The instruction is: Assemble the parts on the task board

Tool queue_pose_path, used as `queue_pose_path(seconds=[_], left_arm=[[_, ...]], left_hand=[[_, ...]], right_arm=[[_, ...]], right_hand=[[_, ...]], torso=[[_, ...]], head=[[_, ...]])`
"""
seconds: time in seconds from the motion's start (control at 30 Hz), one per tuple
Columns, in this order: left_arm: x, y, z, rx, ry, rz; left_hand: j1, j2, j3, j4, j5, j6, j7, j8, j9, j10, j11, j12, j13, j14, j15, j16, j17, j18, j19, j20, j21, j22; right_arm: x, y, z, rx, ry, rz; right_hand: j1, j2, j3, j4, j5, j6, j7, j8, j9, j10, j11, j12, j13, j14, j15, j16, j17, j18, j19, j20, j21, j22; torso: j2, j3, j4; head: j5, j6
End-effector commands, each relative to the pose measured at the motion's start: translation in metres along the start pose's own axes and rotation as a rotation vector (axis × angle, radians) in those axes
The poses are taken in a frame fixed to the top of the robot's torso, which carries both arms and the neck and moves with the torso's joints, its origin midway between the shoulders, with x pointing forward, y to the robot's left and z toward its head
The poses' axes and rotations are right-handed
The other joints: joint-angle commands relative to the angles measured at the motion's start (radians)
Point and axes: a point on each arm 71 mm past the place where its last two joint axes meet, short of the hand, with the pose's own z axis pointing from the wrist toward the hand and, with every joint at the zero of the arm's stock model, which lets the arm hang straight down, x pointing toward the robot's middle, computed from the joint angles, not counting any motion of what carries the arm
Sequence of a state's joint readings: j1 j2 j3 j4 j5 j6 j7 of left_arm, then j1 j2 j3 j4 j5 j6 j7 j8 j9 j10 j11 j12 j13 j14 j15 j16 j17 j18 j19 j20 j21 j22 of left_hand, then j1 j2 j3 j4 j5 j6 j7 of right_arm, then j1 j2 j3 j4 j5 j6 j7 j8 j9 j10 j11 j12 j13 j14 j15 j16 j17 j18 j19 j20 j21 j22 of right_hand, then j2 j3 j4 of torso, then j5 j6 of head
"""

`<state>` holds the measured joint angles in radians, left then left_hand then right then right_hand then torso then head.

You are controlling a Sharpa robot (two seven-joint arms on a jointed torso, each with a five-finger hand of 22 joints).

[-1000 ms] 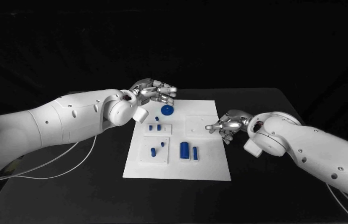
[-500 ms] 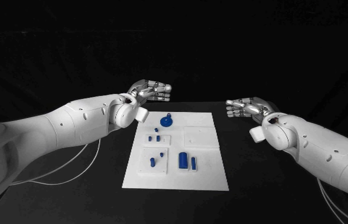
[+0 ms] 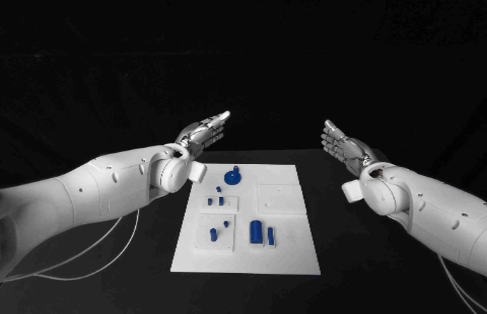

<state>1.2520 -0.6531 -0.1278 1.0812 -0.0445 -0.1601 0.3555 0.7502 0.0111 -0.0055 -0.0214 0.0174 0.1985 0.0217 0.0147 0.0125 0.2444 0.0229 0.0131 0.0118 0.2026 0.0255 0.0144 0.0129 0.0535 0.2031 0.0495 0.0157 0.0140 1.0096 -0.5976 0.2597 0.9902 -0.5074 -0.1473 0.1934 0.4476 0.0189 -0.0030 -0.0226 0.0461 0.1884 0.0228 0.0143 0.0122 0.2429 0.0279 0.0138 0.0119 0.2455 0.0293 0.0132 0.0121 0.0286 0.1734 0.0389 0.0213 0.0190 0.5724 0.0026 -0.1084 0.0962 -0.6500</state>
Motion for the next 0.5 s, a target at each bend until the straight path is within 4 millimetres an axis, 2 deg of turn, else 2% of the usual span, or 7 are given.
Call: queue_pose_path(seconds=[0.03,0.07,0.1,0.17,0.23,0.33,0.5], left_arm=[[0.007,0.005,-0.008,0.024,-0.077,0.004],[0.011,0.007,-0.011,0.026,-0.088,0.000],[0.017,0.010,-0.016,0.029,-0.105,-0.007],[0.027,0.014,-0.024,0.033,-0.131,-0.016],[0.036,0.017,-0.033,0.036,-0.158,-0.024],[0.050,0.020,-0.046,0.039,-0.197,-0.034],[0.067,0.022,-0.066,0.042,-0.250,-0.043]], left_hand=[[-0.750,-0.011,0.005,0.021,-0.017,-0.198,-0.022,-0.015,-0.013,-0.244,-0.023,-0.013,-0.012,-0.203,-0.026,-0.014,-0.013,-0.054,-0.203,-0.050,-0.016,-0.014],[-0.750,-0.011,0.005,0.021,-0.017,-0.198,-0.022,-0.015,-0.013,-0.244,-0.023,-0.013,-0.012,-0.203,-0.026,-0.014,-0.013,-0.054,-0.203,-0.050,-0.016,-0.014],[-0.750,-0.011,0.005,0.021,-0.017,-0.198,-0.022,-0.015,-0.013,-0.244,-0.023,-0.013,-0.012,-0.203,-0.026,-0.014,-0.013,-0.054,-0.203,-0.050,-0.016,-0.014],[-0.750,-0.011,0.005,0.021,-0.017,-0.198,-0.022,-0.015,-0.013,-0.244,-0.023,-0.013,-0.012,-0.203,-0.026,-0.014,-0.013,-0.054,-0.203,-0.050,-0.016,-0.014],[-0.750,-0.011,0.005,0.021,-0.017,-0.198,-0.022,-0.015,-0.013,-0.244,-0.023,-0.013,-0.012,-0.203,-0.026,-0.014,-0.013,-0.054,-0.203,-0.050,-0.016,-0.014],[-0.750,-0.011,0.005,0.021,-0.017,-0.198,-0.022,-0.015,-0.013,-0.244,-0.023,-0.013,-0.012,-0.203,-0.026,-0.014,-0.013,-0.054,-0.203,-0.050,-0.016,-0.014],[-0.750,-0.011,0.005,0.021,-0.017,-0.198,-0.022,-0.015,-0.013,-0.244,-0.023,-0.013,-0.012,-0.203,-0.026,-0.014,-0.013,-0.054,-0.203,-0.050,-0.016,-0.014]], right_arm=[[0.006,0.011,-0.004,-0.065,-0.077,0.061],[0.010,0.013,-0.007,-0.075,-0.086,0.072],[0.016,0.015,-0.011,-0.088,-0.101,0.088],[0.025,0.018,-0.018,-0.102,-0.123,0.112],[0.034,0.020,-0.027,-0.111,-0.146,0.134],[0.047,0.021,-0.041,-0.112,-0.181,0.165],[0.066,0.020,-0.065,-0.092,-0.231,0.199]], right_hand=[[-0.448,-0.019,0.003,0.023,-0.046,-0.188,-0.023,-0.014,-0.012,-0.243,-0.028,-0.014,-0.012,-0.246,-0.029,-0.013,-0.012,-0.029,-0.173,-0.039,-0.021,-0.019],[-0.448,-0.019,0.003,0.023,-0.046,-0.188,-0.023,-0.014,-0.012,-0.243,-0.028,-0.014,-0.012,-0.246,-0.029,-0.013,-0.012,-0.029,-0.173,-0.039,-0.021,-0.019],[-0.448,-0.019,0.003,0.023,-0.046,-0.188,-0.023,-0.014,-0.012,-0.243,-0.028,-0.014,-0.012,-0.246,-0.029,-0.013,-0.012,-0.029,-0.173,-0.039,-0.021,-0.019],[-0.448,-0.019,0.003,0.023,-0.046,-0.188,-0.023,-0.014,-0.012,-0.243,-0.028,-0.014,-0.012,-0.246,-0.029,-0.013,-0.012,-0.029,-0.173,-0.039,-0.021,-0.019],[-0.448,-0.019,0.003,0.023,-0.046,-0.188,-0.023,-0.014,-0.012,-0.243,-0.028,-0.014,-0.012,-0.246,-0.029,-0.013,-0.012,-0.029,-0.173,-0.039,-0.021,-0.019],[-0.448,-0.019,0.003,0.023,-0.046,-0.188,-0.023,-0.014,-0.012,-0.243,-0.028,-0.014,-0.012,-0.246,-0.029,-0.013,-0.012,-0.029,-0.173,-0.039,-0.021,-0.019],[-0.448,-0.019,0.003,0.023,-0.046,-0.188,-0.023,-0.014,-0.012,-0.243,-0.028,-0.014,-0.012,-0.246,-0.029,-0.013,-0.012,-0.029,-0.173,-0.039,-0.021,-0.019]], torso=[[-0.013,-0.0014,0.0515],[-0.016,-0.0016,0.0618],[-0.019,-0.0019,0.0749],[-0.023,-0.0022,0.0895],[-0.026,-0.0024,0.0997],[-0.028,-0.0026,0.1078],[-0.028,-0.0026,0.1084]], head=[[-0.042,0.022],[-0.052,0.027],[-0.064,0.033],[-0.078,0.041],[-0.088,0.046],[-0.096,0.050],[-0.096,0.050]])
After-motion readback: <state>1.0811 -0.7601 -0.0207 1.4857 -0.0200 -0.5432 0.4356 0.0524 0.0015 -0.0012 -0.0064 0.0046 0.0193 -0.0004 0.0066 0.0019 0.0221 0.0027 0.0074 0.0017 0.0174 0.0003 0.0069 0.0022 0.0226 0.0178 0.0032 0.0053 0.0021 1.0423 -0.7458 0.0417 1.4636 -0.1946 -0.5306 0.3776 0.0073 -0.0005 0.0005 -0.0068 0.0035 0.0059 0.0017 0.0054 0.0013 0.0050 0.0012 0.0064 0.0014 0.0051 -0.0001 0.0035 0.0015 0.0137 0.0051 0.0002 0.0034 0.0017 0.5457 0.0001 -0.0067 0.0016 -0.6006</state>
